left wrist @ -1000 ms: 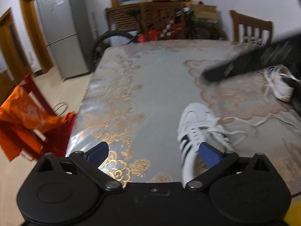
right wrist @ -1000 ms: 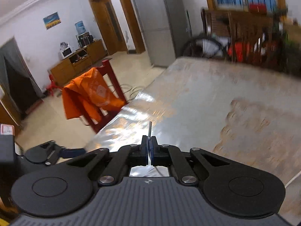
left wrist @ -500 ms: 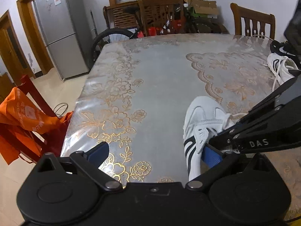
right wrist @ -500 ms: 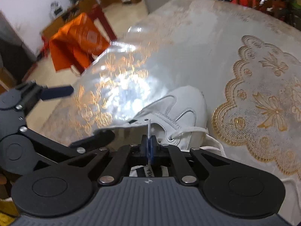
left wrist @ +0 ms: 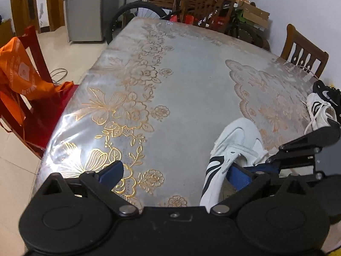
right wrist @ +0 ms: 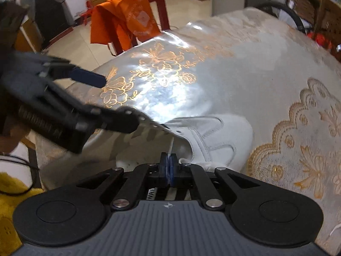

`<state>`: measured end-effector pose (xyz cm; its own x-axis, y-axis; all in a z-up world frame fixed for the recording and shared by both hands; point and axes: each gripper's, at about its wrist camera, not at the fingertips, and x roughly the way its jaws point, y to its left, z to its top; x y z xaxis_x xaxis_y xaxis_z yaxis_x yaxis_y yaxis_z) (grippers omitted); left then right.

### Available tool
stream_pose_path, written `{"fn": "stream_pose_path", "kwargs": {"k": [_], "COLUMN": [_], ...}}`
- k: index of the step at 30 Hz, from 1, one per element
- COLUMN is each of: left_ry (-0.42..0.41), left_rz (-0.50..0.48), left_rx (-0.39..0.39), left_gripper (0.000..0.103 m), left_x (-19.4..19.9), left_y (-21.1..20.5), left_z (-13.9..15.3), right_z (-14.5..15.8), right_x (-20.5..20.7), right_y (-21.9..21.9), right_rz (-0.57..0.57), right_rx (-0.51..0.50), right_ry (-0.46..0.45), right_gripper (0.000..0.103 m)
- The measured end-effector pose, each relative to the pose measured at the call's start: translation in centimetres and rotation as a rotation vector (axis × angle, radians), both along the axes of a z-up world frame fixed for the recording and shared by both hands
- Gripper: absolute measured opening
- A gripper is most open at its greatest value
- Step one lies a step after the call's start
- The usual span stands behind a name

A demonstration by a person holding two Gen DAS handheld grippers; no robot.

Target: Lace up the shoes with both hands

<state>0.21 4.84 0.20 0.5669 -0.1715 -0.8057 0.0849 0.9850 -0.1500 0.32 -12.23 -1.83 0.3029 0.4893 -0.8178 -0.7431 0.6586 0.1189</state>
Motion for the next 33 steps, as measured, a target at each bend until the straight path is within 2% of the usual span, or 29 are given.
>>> {"fn": "stream_pose_path", "kwargs": {"k": [3, 7, 13, 20, 22, 28, 33], "left_ry": [0.001, 0.011, 0.013, 0.018, 0.019, 0.028, 0.026], "left_rz": [0.0, 0.008, -0.003, 0.001, 0.003, 0.004, -0.004], "left_rx": [0.012, 0.012, 0.033, 0.035, 0.033, 0.02, 0.023], "left_gripper": [0.103, 0.103, 0.103, 0.102, 0.102, 0.102, 0.102], "left_x": [-0.1, 0.0, 0.1, 0.2, 0.3, 0.5, 0.5], "left_y": [-0.3, -0.3, -0.7, -0.6, -0.5, -0.3, -0.4], "left_z": [0.1, -0.1, 0.0, 0.0, 0.0, -0.1, 0.0], "right_z": [-0.1, -0.4, -0.8, -1.0, -1.1, -0.4, -0.9], "right_x": [0.1, 1.2, 1.8, 3.5, 3.7, 3.3, 3.2], "right_y": [-0.1, -0.8, -1.8, -1.8, -1.8, -0.5, -1.2], "right_rz": [-0.064, -0.178, -0.254, -0.464, -0.492, -0.436, -0.479], "right_rx": [0.026, 0.083, 0.152, 0.217, 0.22, 0.131, 0.162], "right_ry": [0.011, 0.099, 0.168, 0.353, 0.389, 0.331, 0.344], "right_gripper": [0.001, 0.001, 0.0, 0.001, 0.001, 0.0, 0.0]}}
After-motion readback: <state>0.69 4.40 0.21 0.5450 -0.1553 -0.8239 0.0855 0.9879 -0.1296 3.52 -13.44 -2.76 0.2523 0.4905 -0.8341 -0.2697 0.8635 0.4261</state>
